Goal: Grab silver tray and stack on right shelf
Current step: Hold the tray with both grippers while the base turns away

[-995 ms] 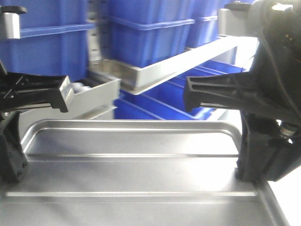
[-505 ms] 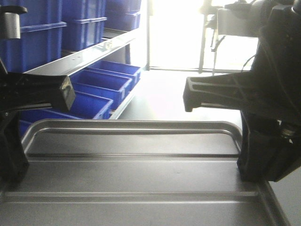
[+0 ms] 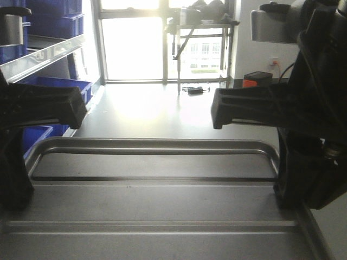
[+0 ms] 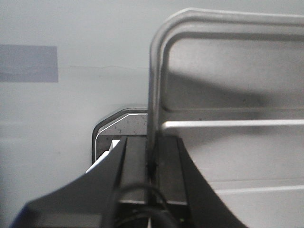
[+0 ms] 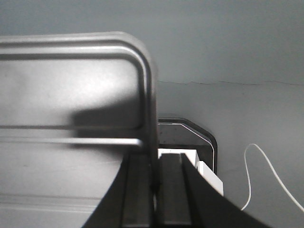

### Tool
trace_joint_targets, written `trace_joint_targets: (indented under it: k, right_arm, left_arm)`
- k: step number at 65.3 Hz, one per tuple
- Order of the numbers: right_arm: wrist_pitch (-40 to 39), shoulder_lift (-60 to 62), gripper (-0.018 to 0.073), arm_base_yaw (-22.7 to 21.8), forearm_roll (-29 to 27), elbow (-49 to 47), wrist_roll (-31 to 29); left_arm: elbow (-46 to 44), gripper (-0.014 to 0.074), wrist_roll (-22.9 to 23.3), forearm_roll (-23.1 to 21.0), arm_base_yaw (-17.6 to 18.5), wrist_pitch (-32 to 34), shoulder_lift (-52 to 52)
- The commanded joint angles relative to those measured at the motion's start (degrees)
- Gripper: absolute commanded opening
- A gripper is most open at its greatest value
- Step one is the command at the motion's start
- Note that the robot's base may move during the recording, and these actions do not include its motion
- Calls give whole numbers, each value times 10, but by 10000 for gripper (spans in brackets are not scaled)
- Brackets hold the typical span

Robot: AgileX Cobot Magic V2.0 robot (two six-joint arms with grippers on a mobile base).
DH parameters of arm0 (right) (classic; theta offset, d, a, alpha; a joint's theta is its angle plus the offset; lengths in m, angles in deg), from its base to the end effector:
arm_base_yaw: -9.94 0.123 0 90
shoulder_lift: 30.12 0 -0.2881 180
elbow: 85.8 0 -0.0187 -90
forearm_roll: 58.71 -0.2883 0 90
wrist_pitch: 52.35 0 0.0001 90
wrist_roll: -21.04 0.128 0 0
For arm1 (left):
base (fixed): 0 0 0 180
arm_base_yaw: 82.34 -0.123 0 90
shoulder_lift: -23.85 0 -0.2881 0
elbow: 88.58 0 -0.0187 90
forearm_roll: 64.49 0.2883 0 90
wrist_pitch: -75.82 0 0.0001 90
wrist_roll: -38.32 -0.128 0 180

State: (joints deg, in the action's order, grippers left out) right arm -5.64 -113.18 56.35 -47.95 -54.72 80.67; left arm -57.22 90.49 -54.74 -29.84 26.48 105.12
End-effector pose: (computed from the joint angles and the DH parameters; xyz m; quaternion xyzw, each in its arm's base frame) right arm 0.2046 0.1897 0.1887 0.0613 0.9812 0.0854 0.1619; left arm 0.1772 -0.2039 0.1936 0.0474 0.9839 -0.0794 0.1527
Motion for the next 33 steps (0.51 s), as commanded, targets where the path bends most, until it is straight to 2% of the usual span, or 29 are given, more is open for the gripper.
trace_joint_targets:
  k: [1, 33]
  right_arm:
    - [-10, 18, 57, 1, 14, -14, -2]
    - [-10, 18, 57, 1, 14, -14, -2]
  left_arm:
    - [-12, -100, 0, 6, 6, -2, -14]
    - [-12, -100, 0, 6, 6, -2, -14]
